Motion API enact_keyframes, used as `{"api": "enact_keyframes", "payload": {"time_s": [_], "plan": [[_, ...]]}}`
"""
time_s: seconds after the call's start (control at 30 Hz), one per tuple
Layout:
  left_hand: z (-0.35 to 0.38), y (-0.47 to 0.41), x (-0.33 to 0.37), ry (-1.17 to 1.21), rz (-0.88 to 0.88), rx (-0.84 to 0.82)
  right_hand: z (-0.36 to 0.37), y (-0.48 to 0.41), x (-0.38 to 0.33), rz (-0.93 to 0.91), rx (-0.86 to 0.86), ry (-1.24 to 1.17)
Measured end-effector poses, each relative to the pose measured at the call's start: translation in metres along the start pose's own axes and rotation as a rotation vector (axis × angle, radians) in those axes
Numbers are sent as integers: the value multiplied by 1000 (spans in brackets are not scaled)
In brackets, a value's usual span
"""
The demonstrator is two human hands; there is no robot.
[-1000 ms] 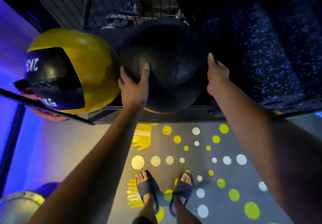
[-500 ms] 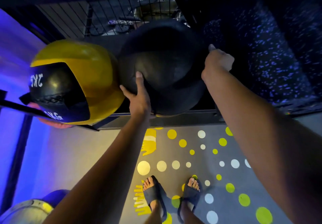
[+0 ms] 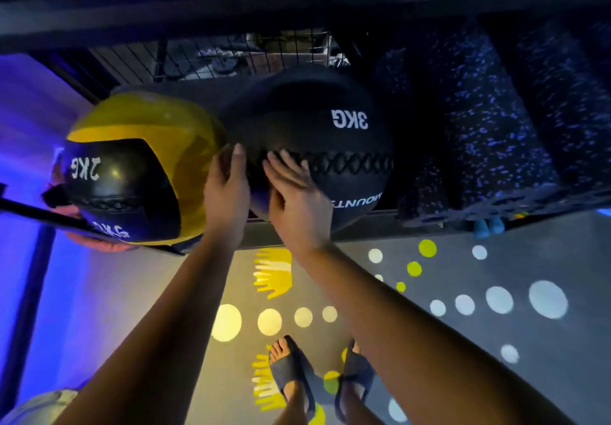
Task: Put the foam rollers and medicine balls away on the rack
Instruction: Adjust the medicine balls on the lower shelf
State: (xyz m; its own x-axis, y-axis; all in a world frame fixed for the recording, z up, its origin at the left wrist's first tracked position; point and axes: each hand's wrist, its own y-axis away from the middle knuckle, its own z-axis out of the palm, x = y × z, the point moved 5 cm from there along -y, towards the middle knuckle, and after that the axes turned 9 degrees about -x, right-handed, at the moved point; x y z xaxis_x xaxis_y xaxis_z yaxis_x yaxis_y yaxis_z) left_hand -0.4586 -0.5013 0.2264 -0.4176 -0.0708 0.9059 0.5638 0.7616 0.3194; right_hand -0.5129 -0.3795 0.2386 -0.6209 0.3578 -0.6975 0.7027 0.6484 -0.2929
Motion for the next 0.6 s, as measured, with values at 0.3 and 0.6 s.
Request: {"api": "enact_keyframes", "payload": {"time_s": [0.3, 0.6], "plan": [[48, 19, 27, -286, 139, -215, -117, -38, 145, 690, -30, -32], [56, -11, 39, -547, -19, 51, -84, 5, 151, 696, -108, -246]]}}
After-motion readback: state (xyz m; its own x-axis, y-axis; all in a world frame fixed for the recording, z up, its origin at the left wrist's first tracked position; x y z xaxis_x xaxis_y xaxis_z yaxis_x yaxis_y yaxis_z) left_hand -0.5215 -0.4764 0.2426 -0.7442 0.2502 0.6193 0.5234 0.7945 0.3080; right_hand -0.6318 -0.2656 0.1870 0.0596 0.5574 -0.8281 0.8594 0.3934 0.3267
